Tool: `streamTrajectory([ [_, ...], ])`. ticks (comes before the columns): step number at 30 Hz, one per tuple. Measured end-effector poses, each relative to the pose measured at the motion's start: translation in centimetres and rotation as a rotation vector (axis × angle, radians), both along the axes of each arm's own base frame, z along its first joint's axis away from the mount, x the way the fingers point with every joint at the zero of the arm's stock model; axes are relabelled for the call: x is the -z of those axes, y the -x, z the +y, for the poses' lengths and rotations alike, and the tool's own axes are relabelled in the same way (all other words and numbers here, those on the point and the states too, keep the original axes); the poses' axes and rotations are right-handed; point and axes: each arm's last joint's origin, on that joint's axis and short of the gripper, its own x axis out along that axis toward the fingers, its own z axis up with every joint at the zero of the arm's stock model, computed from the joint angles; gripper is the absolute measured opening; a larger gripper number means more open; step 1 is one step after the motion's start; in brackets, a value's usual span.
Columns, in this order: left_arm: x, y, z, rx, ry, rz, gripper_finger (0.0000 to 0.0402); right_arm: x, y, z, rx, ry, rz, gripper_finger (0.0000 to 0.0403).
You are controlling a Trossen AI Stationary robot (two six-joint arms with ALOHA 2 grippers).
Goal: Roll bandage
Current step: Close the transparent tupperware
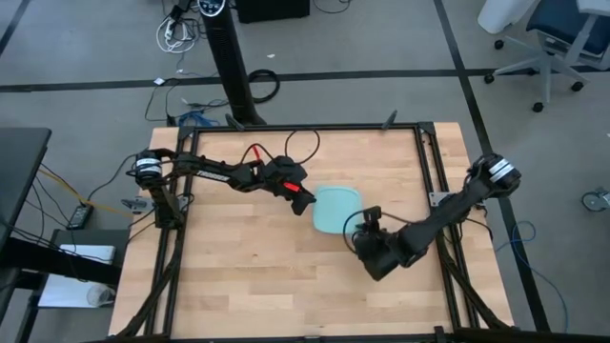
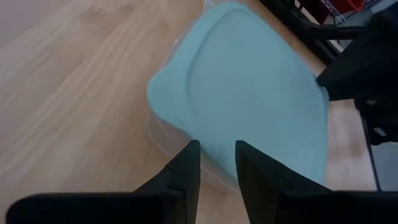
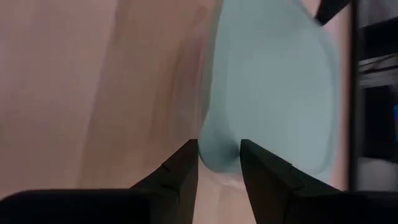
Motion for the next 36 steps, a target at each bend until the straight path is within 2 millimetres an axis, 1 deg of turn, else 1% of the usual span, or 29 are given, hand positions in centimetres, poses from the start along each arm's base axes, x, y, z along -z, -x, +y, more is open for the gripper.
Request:
streamTrajectory([
  [4, 0.0, 0.0, 0.0, 0.001, 0.005, 0.0, 0.0103, 1.1, -0.2, 0.5, -0.008, 0.088, 0.003, 0.0114],
  [8, 0.0, 0.0, 0.0, 0.001, 0.006, -0.001, 0.0103, 1.6, -0.3, 0.7, 0.001, 0.12, -0.001, 0.0113],
  [12, 0.0, 0.0, -0.1, 0.016, 0.015, -0.003, 0.0103, 1.5, 0.1, 1.0, -0.014, 0.153, -0.001, 0.0105],
  [17, -0.1, -0.1, -0.1, 0.021, 0.016, -0.012, 0.0103, 1.4, 0.7, 0.6, 0.015, 0.17, 0.025, 0.0076],
  [23, -0.3, -0.2, -0.1, 0.023, 0.013, -0.032, 0.0103, 1.5, 0.8, 0.7, 0.024, 0.142, 0.032, 0.0047],
  [31, -0.3, -0.2, -0.2, 0.052, 0.031, -0.035, 0.0103, 1.4, 1.7, 0.9, 0.02, 0.175, 0.062, 0.0044],
  [36, -0.3, -0.2, -0.2, 0.051, 0.029, -0.042, 0.0103, 0.4, 1.7, 1.1, 0.021, 0.215, 0.066, 0.0043],
])
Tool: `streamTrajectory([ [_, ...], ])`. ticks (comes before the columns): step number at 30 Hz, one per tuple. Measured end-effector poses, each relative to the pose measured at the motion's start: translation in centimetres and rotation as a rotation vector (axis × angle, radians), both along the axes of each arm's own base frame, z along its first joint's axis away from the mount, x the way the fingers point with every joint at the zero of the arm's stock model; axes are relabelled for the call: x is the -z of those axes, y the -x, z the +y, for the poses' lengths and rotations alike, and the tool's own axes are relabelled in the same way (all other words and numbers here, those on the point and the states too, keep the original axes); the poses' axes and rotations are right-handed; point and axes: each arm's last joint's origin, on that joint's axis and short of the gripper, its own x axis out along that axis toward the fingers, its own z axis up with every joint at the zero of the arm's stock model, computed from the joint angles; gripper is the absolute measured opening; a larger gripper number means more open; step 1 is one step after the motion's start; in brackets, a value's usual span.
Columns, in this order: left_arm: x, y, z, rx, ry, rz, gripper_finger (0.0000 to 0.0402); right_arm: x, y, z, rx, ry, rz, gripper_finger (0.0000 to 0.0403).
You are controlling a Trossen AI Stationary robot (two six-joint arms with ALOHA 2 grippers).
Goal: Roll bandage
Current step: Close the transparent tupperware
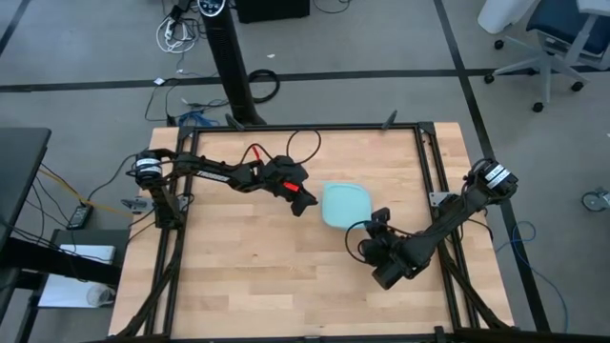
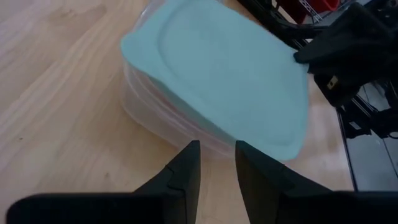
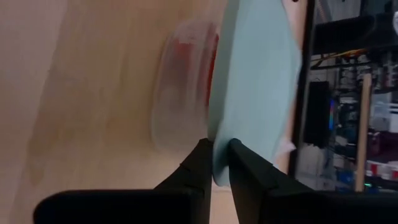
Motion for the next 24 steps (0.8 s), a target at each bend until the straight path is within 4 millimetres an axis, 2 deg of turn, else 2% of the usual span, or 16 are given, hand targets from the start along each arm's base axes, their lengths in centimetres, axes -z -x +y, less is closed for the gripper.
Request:
streamTrajectory([
  [5, -0.1, -0.1, 0.0, -0.001, -0.001, -0.017, 0.0103, -0.8, 0.1, -0.2, 0.006, 0.047, 0.037, 0.0043],
  [14, -0.2, -0.1, -0.1, 0.022, 0.016, -0.019, 0.0103, -0.9, 0.5, -0.5, 0.018, 0.063, 0.08, 0.0042],
  [24, -0.2, -0.1, -0.1, 0.047, 0.021, -0.024, 0.0103, 0.7, 1.0, -1.8, 0.039, 0.074, 0.151, 0.0042],
])
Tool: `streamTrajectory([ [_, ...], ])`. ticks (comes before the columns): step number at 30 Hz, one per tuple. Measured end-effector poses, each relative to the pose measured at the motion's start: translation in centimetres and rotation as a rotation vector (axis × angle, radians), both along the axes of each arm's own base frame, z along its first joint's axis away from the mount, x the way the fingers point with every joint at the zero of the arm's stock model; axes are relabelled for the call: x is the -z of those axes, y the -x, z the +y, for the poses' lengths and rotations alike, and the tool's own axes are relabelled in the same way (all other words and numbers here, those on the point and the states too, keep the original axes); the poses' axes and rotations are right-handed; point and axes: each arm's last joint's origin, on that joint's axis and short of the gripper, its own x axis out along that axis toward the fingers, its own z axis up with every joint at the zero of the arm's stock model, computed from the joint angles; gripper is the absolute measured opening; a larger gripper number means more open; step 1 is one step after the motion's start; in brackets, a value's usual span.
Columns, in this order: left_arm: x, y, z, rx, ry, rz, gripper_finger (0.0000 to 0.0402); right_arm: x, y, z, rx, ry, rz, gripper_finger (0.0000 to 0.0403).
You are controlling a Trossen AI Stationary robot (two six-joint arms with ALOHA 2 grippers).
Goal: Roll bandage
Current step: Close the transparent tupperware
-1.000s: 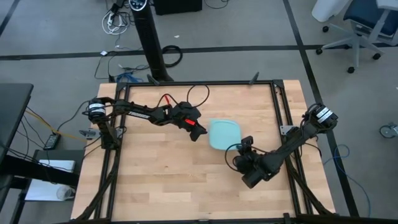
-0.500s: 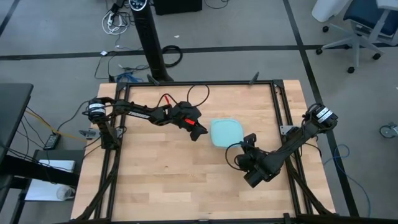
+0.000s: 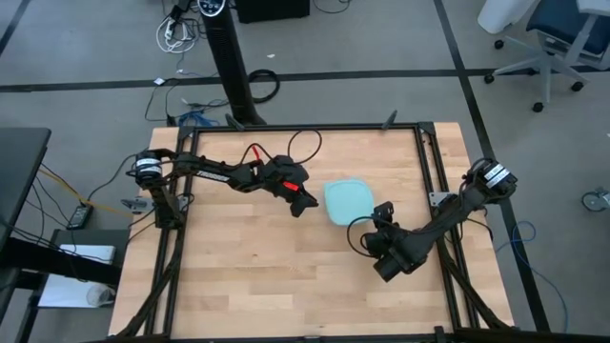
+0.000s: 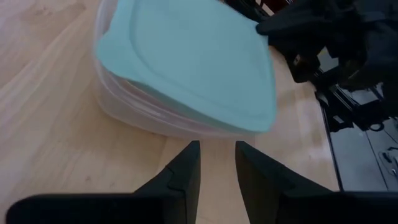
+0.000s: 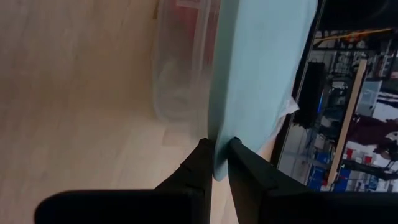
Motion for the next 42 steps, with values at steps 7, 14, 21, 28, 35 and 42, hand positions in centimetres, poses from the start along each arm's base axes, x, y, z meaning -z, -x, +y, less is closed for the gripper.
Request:
streamTrajectory([
  [7, -0.1, -0.1, 0.0, 0.03, -0.043, -0.024, 0.0103, 0.5, 0.0, -0.7, 0.007, 0.018, 0.036, 0.0042],
  [14, -0.1, -0.1, -0.1, 0.093, -0.102, -0.047, 0.0103, 0.6, 0.1, -1.4, 0.001, 0.052, 0.101, 0.0042],
  [21, -0.2, -0.1, -0.6, 0.174, -0.17, -0.077, 0.0103, 0.4, 0.3, -2.0, 0.012, 0.083, 0.144, 0.0042],
  [28, -0.2, -0.1, -0.8, 0.189, -0.167, -0.082, 0.0103, 0.4, 0.3, -2.1, -0.006, 0.105, 0.164, 0.0042],
  [35, -0.2, -0.2, -1.0, 0.192, -0.163, -0.084, 0.0103, 0.7, 0.5, -2.1, -0.026, 0.111, 0.19, 0.0035],
  [42, -0.3, -0.3, -1.2, 0.178, -0.129, -0.085, 0.0103, 1.4, 0.9, -2.4, -0.007, 0.106, 0.184, 0.0043],
])
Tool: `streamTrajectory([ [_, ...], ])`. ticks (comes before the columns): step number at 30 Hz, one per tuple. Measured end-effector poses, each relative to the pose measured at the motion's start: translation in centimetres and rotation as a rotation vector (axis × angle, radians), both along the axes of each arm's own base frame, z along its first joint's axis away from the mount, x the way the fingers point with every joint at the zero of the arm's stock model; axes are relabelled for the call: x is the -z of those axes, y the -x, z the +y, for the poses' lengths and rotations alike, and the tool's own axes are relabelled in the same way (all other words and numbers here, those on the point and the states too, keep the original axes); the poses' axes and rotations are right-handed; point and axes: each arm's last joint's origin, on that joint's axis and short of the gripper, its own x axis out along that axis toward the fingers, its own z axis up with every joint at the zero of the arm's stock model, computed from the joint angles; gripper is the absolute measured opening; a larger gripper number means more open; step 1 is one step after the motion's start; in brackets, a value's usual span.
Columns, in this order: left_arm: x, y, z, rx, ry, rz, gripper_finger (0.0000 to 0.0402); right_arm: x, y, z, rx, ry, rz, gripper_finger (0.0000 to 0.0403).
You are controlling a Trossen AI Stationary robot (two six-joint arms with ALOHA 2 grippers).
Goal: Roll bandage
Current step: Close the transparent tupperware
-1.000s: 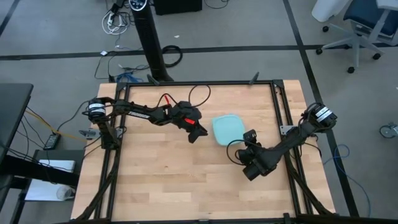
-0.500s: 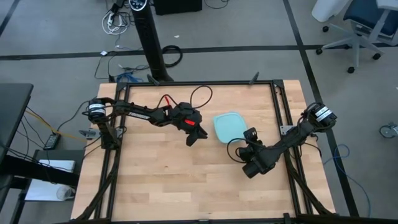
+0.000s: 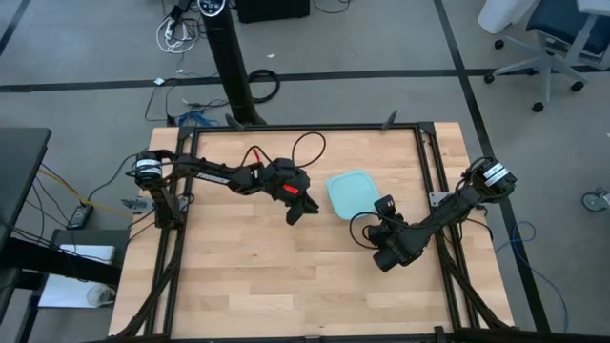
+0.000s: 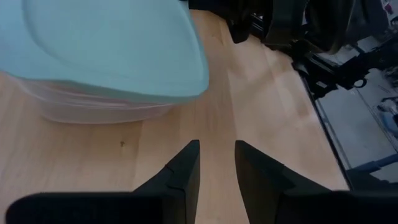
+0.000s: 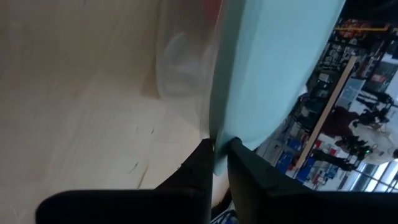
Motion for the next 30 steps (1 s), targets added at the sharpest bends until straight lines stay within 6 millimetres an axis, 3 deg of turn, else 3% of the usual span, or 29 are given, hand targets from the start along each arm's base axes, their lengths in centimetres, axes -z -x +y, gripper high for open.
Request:
streamTrajectory([
  [13, -0.2, -0.3, -1.0, -0.029, -0.027, -0.021, 0.0104, -0.2, 0.4, 0.2, 0.018, 0.023, -0.044, 0.0114],
  [30, -0.4, -0.4, -1.3, 0.006, -0.01, -0.042, 0.0104, -1.7, 1.2, -0.4, 0.079, 0.13, -0.053, 0.0117],
])
